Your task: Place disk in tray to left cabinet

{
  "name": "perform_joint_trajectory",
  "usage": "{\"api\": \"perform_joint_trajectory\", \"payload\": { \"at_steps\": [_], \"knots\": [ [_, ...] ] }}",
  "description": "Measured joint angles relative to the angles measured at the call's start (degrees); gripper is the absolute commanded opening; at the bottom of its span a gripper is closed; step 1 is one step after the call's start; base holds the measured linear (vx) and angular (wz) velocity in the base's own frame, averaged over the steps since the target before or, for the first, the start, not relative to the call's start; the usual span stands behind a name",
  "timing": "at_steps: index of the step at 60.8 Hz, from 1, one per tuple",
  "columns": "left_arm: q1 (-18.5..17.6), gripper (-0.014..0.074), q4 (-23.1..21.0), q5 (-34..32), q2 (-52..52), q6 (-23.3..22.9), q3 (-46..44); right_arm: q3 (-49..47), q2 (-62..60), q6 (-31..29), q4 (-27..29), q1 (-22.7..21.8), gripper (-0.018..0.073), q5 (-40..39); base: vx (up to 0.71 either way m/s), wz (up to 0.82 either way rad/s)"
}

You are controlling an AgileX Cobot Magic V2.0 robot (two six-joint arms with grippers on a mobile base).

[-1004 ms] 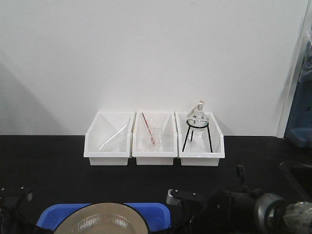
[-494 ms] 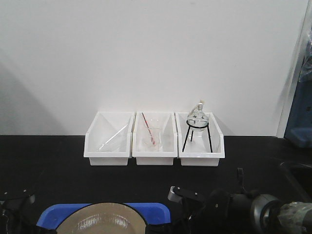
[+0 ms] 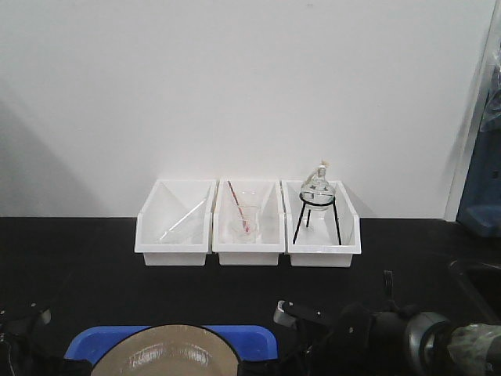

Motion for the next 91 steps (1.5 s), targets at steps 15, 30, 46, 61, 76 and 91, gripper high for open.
{"api": "perform_joint_trajectory", "payload": {
  "at_steps": [15, 30, 46, 61, 76, 91],
  "knots": [
    [0.1, -0.0003, -8.5, 2.0, 0.3, 4.6, 0.0, 0.8, -1.7, 0.1, -0.9, -2.2, -0.0007, 1.7, 0.0, 0.0],
    [-0.2, -0.0001, -12.2, 7.4, -0.6, 4.7, -3.3, 1.0, -4.7, 0.0, 0.9, -7.0, -0.0006, 6.9, 0.0, 0.0],
    [-0.5, -0.0001, -12.7, 13.9, -1.4, 0.6, -9.8, 1.0, -9.4, -0.7, 2.0, -10.1, -0.0006, 9.1, 0.0, 0.0],
    [-0.5, -0.0001, -10.9, 20.1, -2.3, -3.9, -18.4, -1.3, -15.1, 0.5, 1.1, -11.0, -0.0006, 12.5, 0.0, 0.0],
    [-0.3, -0.0001, -10.3, 22.0, -8.2, -10.5, -20.6, -11.1, -15.6, 5.5, 0.4, -14.2, -0.0006, 22.0, 0.0, 0.0],
    [-0.3, -0.0001, -10.4, 25.0, -12.8, -16.0, -22.7, -16.7, -15.6, 7.7, -0.3, -16.0, -0.0005, 29.8, 0.0, 0.0]
  ]
}}
